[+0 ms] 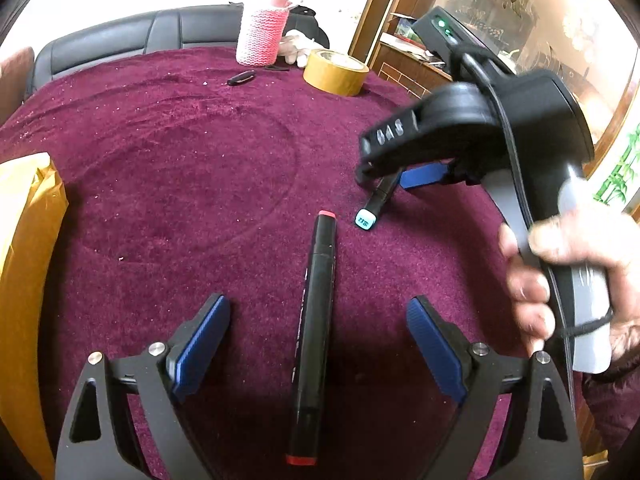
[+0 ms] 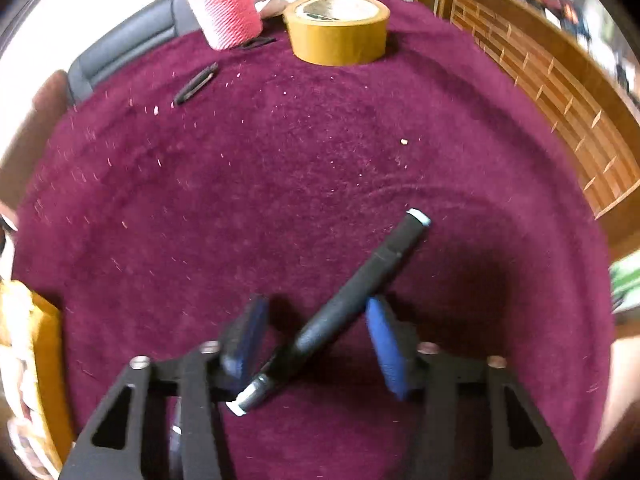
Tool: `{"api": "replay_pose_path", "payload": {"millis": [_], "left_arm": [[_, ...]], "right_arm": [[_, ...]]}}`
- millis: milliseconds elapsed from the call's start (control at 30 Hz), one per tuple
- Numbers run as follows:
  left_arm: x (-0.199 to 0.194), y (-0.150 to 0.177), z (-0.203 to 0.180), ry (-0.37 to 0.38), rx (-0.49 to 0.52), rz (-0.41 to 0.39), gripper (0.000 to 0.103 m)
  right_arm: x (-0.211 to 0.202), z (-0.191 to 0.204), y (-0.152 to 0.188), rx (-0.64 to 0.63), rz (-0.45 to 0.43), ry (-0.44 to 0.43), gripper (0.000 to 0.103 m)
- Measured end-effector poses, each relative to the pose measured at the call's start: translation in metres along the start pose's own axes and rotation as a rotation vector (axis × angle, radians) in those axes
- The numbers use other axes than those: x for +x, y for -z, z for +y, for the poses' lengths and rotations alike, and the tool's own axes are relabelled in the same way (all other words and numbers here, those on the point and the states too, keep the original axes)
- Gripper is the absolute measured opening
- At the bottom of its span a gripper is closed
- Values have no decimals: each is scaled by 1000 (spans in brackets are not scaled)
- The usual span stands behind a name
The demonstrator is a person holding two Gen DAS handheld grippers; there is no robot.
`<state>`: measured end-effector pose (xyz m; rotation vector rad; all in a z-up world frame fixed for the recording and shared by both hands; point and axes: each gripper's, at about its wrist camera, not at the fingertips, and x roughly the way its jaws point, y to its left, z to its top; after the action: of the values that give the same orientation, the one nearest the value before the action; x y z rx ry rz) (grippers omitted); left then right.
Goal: Organize objects
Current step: 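Grasp the red-capped black marker with the left tool, then grasp the blue-capped black marker with the right tool while the left tool holds its marker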
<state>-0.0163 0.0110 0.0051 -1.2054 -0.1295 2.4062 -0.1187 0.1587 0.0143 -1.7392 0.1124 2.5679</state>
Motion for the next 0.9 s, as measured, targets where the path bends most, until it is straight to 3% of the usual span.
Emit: {"api": "replay_pose_path", "payload": {"millis": [33, 100, 200, 533, 633, 700, 800, 900], "left_arm": [[0, 0, 0, 2, -2, -1, 89], [0, 0, -1, 2, -2, -1, 89], [0, 1, 0, 4, -4, -4, 89], [1, 0, 1, 5, -3, -7, 91], [5, 0, -8, -51, 41, 14, 93], [12, 1, -19, -115, 97, 42, 95], [22, 3, -35, -224, 179, 84, 99], [24, 1, -35, -238, 159, 95, 102]], "right_arm": [[-2, -2, 3, -22, -1, 6, 42], [-7, -9, 11, -37, 7, 5, 26], [-14, -25, 27, -62, 18, 23, 16], [-50, -51, 111, -142, 24, -10, 17], [-50, -59, 112, -81, -9, -54, 26], [-48, -61, 108, -43, -30, -105, 48], [-45, -51, 108, -57, -66, -95, 59], [-43, -41, 113, -116, -104, -68, 65]]}}
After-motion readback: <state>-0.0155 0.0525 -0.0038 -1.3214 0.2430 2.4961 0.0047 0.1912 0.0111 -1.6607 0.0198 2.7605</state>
